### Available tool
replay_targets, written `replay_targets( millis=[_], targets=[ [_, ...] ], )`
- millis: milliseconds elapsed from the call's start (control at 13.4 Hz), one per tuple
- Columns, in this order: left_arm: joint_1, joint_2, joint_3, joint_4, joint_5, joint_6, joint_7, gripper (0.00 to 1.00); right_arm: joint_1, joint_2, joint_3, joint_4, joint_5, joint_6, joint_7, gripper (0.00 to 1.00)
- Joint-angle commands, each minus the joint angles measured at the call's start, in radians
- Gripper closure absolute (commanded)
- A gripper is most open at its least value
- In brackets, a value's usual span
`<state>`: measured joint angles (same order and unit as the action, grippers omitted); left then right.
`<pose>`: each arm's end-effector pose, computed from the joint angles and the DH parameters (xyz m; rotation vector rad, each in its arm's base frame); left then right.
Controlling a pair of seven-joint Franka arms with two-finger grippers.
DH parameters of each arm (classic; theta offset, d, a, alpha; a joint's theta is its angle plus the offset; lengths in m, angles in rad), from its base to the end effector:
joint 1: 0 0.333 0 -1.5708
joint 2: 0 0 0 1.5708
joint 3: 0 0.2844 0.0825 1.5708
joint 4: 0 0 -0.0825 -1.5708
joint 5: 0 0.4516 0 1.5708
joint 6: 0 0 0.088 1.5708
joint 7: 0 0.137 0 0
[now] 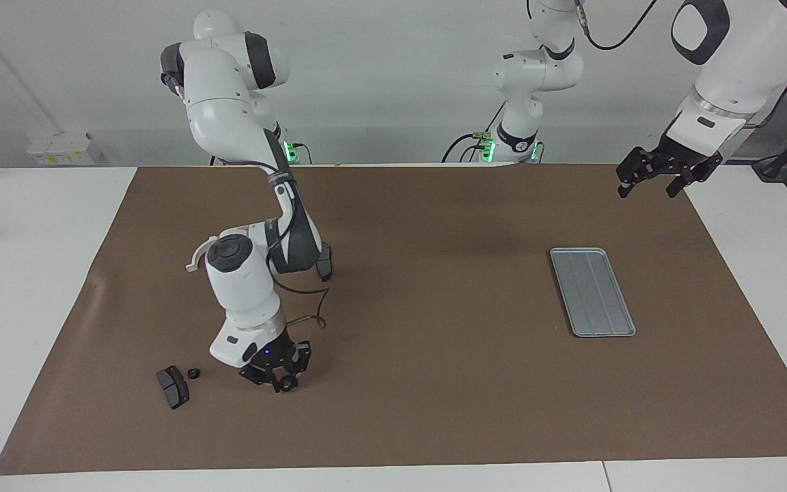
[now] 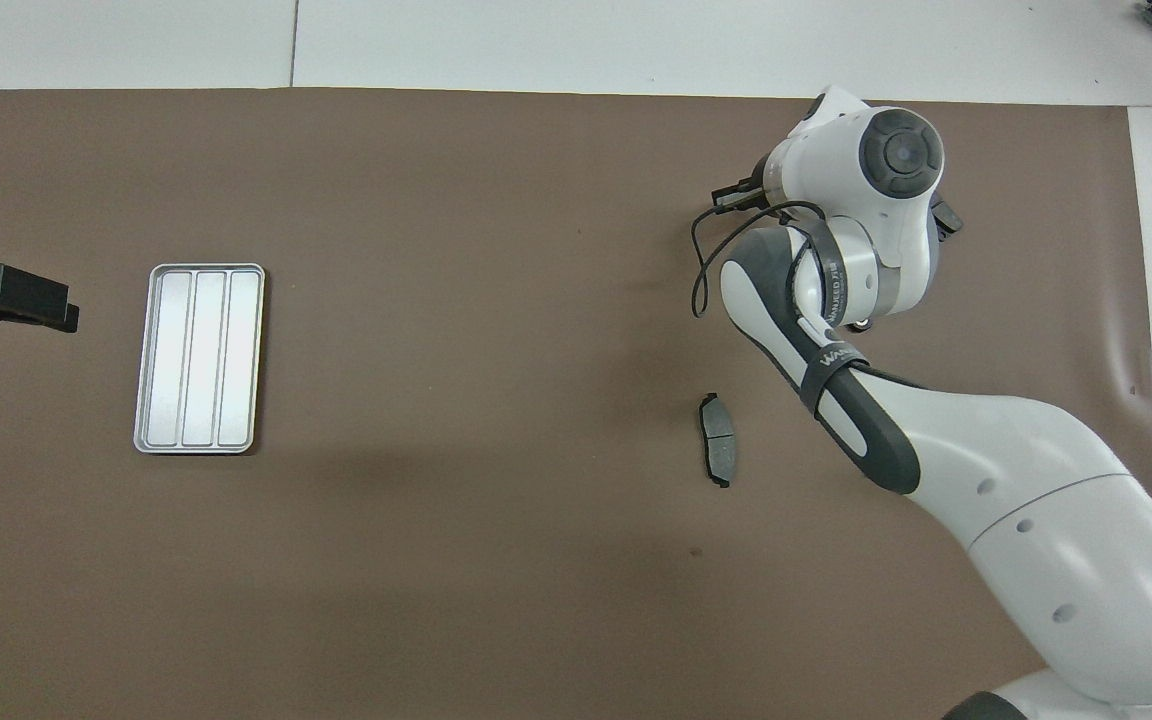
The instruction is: Pick bearing gear from pile to tray
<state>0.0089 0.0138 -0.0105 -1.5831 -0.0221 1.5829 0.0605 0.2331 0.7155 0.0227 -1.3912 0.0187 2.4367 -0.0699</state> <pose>0.6261 -0.0040 0.5487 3.1174 -0.0962 -0.0208 0.7813 0.2017 0.2329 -3.0068 -0.4628 -0.5006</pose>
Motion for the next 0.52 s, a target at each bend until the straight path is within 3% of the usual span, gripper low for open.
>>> replay_targets(
  millis=[0, 223, 447],
  targets=[
    [0.009, -0.026, -0.003, -0.028, -0.004, -0.001, 0.01, 0.0, 0.089, -0.028, 0.0, -0.003, -0.005, -0.018, 0.062, 0.77],
    [0.009, -0.026, -0.003, -0.028, -0.004, -0.001, 0.01, 0.0, 0.207, -0.03, -0.004, -0.003, -0.008, -0.01, 0.18, 0.77],
    [0.009, -0.026, -0.005, -0.028, -0.004, 0.0, 0.009, 0.0, 0.296, -0.045, -0.003, -0.015, -0.025, -0.01, 0.183, 0.77]
  ],
)
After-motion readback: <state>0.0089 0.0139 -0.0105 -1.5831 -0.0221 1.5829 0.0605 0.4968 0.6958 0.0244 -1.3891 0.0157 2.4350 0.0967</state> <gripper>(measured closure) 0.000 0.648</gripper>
